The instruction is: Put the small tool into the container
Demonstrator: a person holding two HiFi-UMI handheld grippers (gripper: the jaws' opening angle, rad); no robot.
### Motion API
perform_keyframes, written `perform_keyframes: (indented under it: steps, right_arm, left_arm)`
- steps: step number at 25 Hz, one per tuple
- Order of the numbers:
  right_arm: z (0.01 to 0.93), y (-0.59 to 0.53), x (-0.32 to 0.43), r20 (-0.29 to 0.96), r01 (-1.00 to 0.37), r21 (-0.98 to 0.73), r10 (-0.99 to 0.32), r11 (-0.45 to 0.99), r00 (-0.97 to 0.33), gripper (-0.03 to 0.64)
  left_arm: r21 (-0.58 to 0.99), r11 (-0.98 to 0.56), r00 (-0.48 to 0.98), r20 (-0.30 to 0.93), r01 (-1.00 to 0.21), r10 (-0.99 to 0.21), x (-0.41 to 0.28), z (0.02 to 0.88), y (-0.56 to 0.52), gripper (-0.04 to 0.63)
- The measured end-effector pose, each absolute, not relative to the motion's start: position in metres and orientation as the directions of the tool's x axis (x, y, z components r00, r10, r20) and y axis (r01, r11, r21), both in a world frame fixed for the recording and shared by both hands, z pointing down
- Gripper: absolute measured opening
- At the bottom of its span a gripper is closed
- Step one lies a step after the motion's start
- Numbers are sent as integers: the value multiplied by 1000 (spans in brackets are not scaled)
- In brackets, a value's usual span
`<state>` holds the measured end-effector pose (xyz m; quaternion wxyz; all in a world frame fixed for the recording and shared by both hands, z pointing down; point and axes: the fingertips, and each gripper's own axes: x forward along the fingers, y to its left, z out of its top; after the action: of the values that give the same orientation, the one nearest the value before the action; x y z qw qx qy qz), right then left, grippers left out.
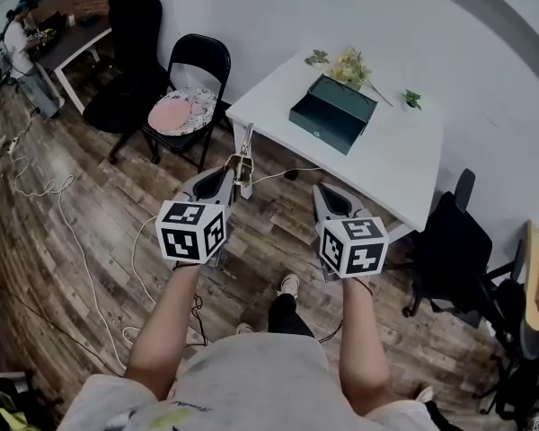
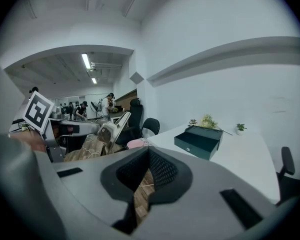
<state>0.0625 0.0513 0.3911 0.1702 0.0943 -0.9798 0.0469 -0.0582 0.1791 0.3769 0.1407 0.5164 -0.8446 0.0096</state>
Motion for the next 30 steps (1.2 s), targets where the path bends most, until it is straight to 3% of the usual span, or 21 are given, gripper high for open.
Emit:
perform_keyframes:
  steps: [30]
  right_arm:
    - [391,-196,-17,327,-232,-100,-188,968,-926,3]
  left_arm:
    - [112,437,-392,284,-893,-875,-137,377,-71,8]
